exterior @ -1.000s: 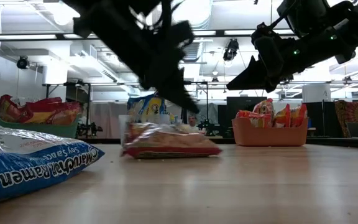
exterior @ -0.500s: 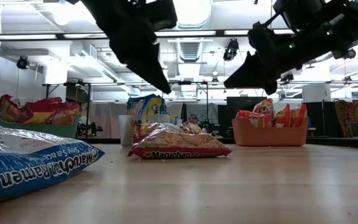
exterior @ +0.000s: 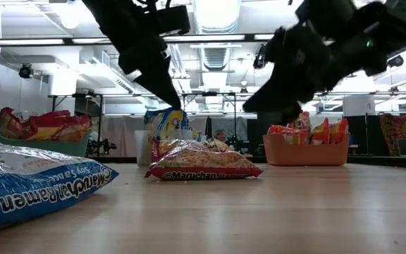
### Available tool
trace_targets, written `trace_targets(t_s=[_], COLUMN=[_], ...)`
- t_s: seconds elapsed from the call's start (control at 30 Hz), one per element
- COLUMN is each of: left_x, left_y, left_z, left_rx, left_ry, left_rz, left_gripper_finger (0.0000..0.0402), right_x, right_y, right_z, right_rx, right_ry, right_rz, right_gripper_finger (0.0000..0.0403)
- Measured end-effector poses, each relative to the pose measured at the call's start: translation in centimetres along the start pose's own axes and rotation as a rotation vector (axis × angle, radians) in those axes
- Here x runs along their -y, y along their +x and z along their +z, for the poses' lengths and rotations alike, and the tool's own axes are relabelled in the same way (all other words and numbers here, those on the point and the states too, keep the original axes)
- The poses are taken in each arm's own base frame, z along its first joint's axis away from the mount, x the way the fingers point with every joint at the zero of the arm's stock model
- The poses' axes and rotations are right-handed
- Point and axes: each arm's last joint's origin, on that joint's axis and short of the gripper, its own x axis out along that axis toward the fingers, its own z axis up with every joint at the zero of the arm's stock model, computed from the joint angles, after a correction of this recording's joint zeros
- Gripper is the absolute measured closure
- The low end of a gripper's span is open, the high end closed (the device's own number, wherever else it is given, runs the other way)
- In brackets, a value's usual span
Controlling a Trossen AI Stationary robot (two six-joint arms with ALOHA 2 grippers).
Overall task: Sort Maruchan noodles
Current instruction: Put the red noodle pack into the blue bin
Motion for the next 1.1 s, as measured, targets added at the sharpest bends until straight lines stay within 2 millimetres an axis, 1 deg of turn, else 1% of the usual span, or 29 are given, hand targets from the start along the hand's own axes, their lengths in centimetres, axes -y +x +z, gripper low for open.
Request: trace_targets(t_s=[0.07, 0.2, 0.3, 0.43, 0.57, 0.7, 0.87, 0.97, 1.1], left_x=[0.1, 0.3, 0.4, 0.4, 0.2, -0.3, -1.3, -1.5, -1.4], left_y=[0.1, 0.9, 1.3, 1.7, 1.9, 1.6, 1.2, 1.5, 2.5], left_z=[0.0, -1.4, -2.2, -3.1, -4.0, -4.7, -4.9, -5.0, -5.5], left_rx=[0.017, 0.028, 0.059, 0.106, 0.122, 0.127, 0.162, 0.219, 0.274], left_ry=[-0.007, -0.015, -0.062, -0.114, -0.149, -0.191, -0.287, -0.35, -0.396], left_rz=[-0.004, -0.004, -0.009, -0.019, -0.019, 0.014, 0.023, 0.01, -0.021], left_gripper_finger=[0.0296, 0.0265, 0.0244, 0.0221, 0.0205, 0.0194, 0.0182, 0.0177, 0.0174], right_x=[0.0, 0.2, 0.3, 0.4, 0.7, 1.0, 1.1, 1.1, 1.2], right_y=[1.0, 2.8, 3.8, 4.7, 5.2, 5.7, 6.0, 6.0, 6.0], right_z=[-0.9, -2.8, -3.5, -4.5, -5.3, -6.2, -6.6, -6.6, -6.5], right_rx=[-0.016, -0.07, -0.104, -0.148, -0.176, -0.196, -0.204, -0.201, -0.2], right_ry=[-0.004, -0.014, -0.017, -0.021, -0.028, -0.034, -0.039, -0.054, -0.067], right_rz=[0.002, -0.007, -0.012, -0.011, -0.021, -0.032, -0.034, -0.032, -0.038], right_gripper_finger=[0.0385, 0.0385, 0.0385, 0.0385, 0.0385, 0.0385, 0.0385, 0.0385, 0.0385])
